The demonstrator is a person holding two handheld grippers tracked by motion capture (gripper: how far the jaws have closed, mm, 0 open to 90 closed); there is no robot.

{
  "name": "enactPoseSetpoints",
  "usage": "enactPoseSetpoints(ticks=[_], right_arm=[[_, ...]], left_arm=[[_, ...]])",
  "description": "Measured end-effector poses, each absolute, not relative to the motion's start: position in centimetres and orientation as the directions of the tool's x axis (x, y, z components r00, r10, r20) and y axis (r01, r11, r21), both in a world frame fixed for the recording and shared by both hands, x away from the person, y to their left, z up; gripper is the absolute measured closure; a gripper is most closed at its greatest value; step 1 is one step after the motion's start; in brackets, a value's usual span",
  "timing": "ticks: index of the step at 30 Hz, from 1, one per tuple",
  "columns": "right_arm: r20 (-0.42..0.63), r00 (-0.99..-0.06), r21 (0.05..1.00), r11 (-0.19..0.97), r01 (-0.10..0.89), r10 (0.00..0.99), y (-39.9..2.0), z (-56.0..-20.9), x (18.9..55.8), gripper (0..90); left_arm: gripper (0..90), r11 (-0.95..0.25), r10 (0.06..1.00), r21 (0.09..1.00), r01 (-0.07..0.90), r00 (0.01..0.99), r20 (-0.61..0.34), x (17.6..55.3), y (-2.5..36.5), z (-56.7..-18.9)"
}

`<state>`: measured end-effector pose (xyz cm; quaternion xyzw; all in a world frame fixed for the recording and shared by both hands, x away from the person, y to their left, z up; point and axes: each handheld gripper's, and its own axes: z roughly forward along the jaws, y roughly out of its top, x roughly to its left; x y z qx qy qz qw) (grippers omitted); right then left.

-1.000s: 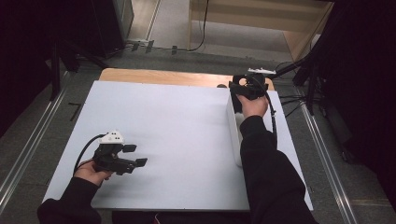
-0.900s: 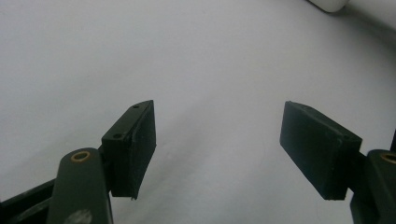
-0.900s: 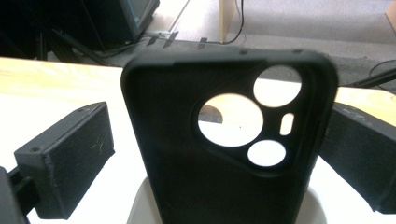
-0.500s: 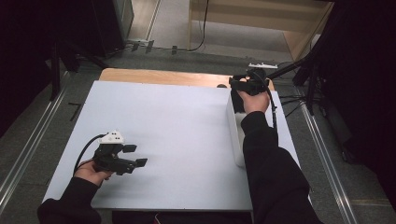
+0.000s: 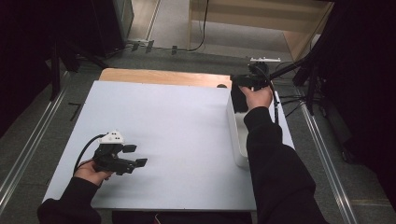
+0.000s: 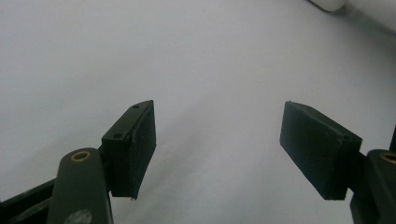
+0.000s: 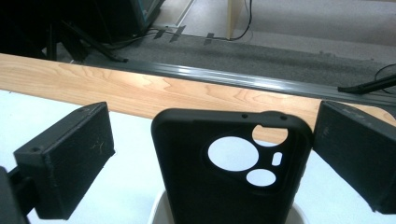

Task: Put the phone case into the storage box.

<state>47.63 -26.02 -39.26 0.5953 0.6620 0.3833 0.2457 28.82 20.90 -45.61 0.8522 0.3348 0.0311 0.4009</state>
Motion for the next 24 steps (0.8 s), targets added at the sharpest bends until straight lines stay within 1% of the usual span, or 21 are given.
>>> enactPoseSetpoints(ticks=[3,17,24], right_arm=[[0.129,-0.171,0.800,0.000,0.599,0.977,-26.1,-38.8,47.6,0.0],[0.126,-0.242,0.790,0.050,0.611,0.962,-24.9,-36.9,47.2,0.0],[0.171,-0.347,0.775,0.092,0.625,0.922,-23.4,-36.7,46.8,0.0]], left_arm=[[26.9,-0.458,0.593,0.703,0.543,0.776,-0.213,28.8,20.9,-45.6],[26.9,-0.452,0.600,0.703,0.549,0.770,-0.217,28.9,21.0,-45.6],[26.9,-0.454,0.599,0.703,0.547,0.772,-0.213,28.9,21.0,-45.6]])
